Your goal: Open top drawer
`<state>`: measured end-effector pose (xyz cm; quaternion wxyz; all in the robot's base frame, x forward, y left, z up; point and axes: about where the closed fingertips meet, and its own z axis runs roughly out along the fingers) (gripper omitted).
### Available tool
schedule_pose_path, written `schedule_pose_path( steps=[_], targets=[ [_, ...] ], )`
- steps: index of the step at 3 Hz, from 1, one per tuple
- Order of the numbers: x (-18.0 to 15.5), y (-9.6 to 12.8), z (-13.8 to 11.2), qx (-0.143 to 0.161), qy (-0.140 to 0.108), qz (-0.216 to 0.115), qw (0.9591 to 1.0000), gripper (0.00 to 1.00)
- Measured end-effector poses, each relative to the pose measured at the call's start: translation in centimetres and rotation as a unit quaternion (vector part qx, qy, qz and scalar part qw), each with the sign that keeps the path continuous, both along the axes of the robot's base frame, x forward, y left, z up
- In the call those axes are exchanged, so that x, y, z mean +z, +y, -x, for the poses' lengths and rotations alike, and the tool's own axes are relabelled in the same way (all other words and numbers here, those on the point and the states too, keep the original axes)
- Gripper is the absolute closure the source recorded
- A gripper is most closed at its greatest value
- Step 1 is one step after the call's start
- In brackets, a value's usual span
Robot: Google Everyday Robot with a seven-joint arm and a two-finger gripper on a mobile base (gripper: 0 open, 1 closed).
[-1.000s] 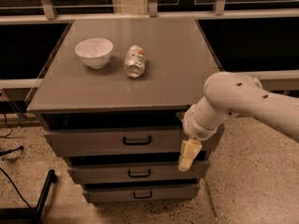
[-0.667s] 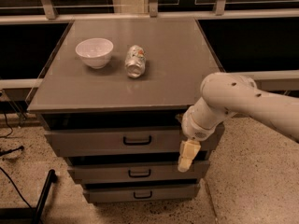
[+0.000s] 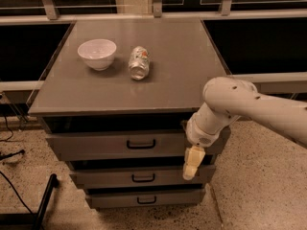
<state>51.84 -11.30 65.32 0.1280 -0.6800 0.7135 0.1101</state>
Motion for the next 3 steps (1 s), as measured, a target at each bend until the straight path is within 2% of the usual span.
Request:
schedule_pose_path(
  steps=[1,3],
  targets=[
    [0.3,0.0,0.1,0.000,0.003,0.000,1.0000,0.00],
    [1.0,-0.5,1.9,0.003,0.039,0.018,0.9991,0.00]
  ],
)
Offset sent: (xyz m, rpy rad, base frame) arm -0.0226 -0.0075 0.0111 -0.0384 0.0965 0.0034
